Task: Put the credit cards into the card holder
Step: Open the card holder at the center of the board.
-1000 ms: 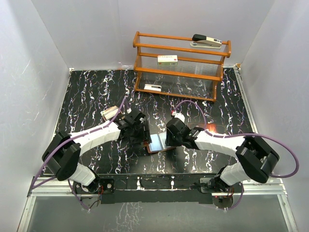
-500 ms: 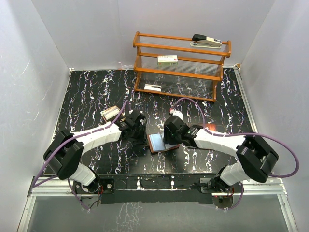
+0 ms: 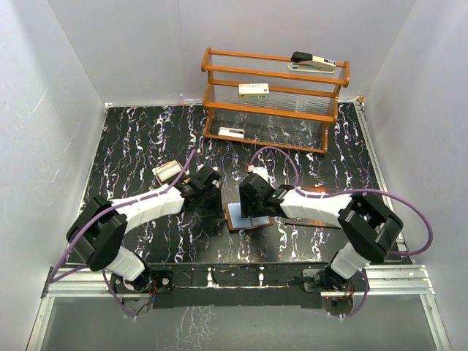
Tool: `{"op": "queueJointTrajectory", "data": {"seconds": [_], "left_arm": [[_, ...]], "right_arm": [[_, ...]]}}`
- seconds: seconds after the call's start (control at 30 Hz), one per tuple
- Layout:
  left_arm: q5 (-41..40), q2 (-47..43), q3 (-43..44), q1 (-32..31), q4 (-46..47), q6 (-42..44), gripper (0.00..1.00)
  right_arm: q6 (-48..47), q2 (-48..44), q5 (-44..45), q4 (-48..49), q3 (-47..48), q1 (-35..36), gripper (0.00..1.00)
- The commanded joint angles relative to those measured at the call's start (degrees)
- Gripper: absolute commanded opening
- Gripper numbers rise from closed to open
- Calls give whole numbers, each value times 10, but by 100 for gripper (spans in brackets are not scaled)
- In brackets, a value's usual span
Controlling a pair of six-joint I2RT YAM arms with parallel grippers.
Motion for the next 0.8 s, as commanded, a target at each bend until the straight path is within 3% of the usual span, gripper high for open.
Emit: {"op": "queueJointTrajectory", "data": {"seconds": [0.0, 0.17, 0.27, 0.37, 0.47, 0.6, 0.77], "left_arm": [[-17, 2, 8, 3, -8, 7, 0], [-31, 2, 2, 10, -26, -13, 5], [-30, -1, 5, 14, -32, -23, 20], [-43, -20, 17, 21, -48, -29, 43], [-56, -53, 26, 36, -66, -26, 54], [-74, -94, 44, 75, -89, 13, 57], [-125, -111, 76, 112, -101, 151, 57]], "right_arm": [[2, 12, 49, -13, 5, 4, 53], [8, 17, 76, -21, -4, 9, 54], [11, 14, 88, -25, -3, 12, 54], [13, 10, 95, -26, 0, 14, 54], [14, 7, 90, -23, 3, 16, 54], [16, 0, 68, -8, -1, 19, 54], [24, -14, 47, 3, -3, 22, 55]]}}
